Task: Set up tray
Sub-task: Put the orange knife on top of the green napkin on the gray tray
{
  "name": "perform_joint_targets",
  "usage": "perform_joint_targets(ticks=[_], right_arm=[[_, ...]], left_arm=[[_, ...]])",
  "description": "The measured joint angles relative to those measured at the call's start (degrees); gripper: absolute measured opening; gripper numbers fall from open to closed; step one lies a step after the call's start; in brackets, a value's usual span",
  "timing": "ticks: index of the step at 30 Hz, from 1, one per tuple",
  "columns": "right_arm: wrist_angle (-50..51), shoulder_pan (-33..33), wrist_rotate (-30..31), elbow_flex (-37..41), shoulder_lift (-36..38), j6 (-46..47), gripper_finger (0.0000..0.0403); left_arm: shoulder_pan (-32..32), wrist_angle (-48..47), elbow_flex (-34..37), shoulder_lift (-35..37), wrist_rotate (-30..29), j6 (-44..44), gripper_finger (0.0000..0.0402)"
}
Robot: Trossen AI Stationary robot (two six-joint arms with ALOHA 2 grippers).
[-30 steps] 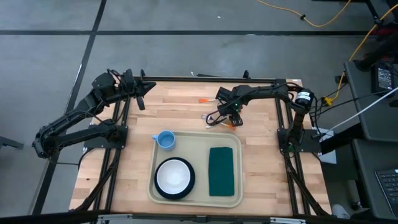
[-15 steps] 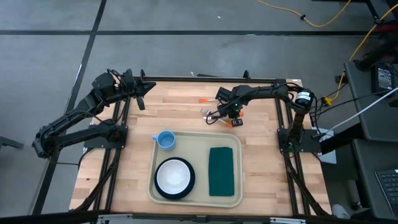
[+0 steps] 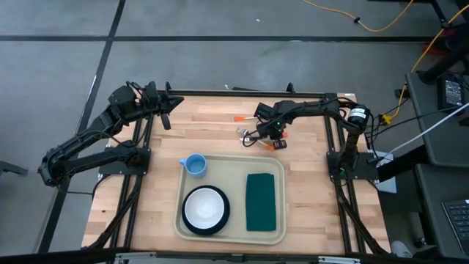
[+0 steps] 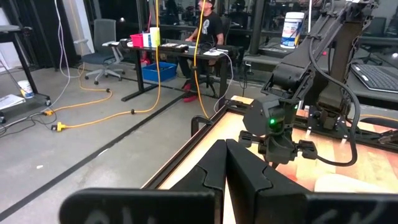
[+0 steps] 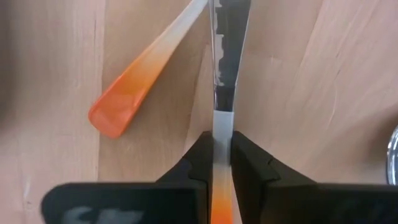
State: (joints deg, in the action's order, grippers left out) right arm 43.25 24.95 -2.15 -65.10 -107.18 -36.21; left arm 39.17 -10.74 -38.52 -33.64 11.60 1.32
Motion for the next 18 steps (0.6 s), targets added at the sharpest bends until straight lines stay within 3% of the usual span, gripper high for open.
perform_joint_targets(ticks=[7,13,18], right_arm=[[5.0,0.0,0.0,-4.0,0.0,1.3,0.0041],[13.0,-0.2,-0.2,-12.3,0.2,2.9,0.0041],[20.1,-0.2,-5.5,-21.2,1.2,9.6,0.0041]], left_arm=[[0.0,0.0,0.0,0.0,0.0,0.0,0.0004],[0.0,-0.3,0.0,0.0,0.0,0.0,0.0004],[0.0,-1.4,0.0,0.0,0.0,0.0,0.0004]])
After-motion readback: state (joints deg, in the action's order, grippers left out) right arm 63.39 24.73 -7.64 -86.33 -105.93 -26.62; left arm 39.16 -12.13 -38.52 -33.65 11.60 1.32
